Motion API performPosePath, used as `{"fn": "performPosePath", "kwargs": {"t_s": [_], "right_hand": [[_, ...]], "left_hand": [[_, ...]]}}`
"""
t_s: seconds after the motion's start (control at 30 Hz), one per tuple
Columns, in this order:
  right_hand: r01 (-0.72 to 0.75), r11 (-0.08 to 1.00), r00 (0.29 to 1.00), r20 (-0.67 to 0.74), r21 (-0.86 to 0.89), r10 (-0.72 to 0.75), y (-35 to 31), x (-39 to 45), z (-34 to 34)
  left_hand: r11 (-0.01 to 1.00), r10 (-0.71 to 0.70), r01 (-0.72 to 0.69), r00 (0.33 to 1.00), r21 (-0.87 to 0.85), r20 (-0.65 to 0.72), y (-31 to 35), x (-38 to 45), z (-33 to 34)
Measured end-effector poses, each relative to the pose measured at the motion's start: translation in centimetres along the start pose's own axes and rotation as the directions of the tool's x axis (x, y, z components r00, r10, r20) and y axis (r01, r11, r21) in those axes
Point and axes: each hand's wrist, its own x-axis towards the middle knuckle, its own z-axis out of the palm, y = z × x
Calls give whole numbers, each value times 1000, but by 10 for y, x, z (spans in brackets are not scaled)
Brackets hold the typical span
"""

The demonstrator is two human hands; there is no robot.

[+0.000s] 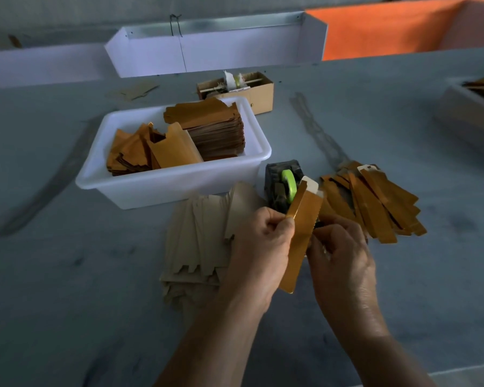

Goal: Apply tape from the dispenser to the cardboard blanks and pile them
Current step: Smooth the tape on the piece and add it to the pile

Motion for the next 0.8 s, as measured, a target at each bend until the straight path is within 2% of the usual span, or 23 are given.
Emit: {"fn": "performPosePath", "kwargs": {"t_s": [0.1, 0.13, 0.2, 0.3, 0.37, 0.43, 0.5, 0.6, 0.8], "right_hand": [[144, 960, 989, 13, -242, -145, -1, 1, 0], [165, 950, 986, 19, -266, -166, -1, 0, -1], [132, 978, 991, 29, -163, -129, -3, 1, -9], [-63, 986, 995, 83, 153, 50, -2, 5, -27], [-236, 883, 961, 232, 406, 150, -5, 8, -42], [-317, 780, 916, 388, 539, 105, -11, 8, -53], [-293, 772, 887, 461, 564, 0, -17, 7, -59], [-211, 785, 871, 476, 583, -119, -21, 9, -60], [-111, 843, 866, 467, 527, -178, -20, 9, -54]], "left_hand": [[1000, -15, 15, 1000, 15, -11, 0, 0, 3], [1000, -21, 21, 1000, 21, -11, 1, -1, 3], [999, -43, 43, 999, 14, -3, 4, -2, 1], [994, -105, 105, 994, -26, 32, 8, -3, -4], [989, -126, 129, 991, -68, 43, 5, -4, -8], [988, -125, 131, 990, -83, 70, 5, -9, -11], [988, -115, 124, 989, -90, 94, 6, -15, -13], [991, -101, 109, 990, -83, 94, 8, -18, -17], [987, -120, 133, 983, -93, 139, 10, -22, -20]]}}
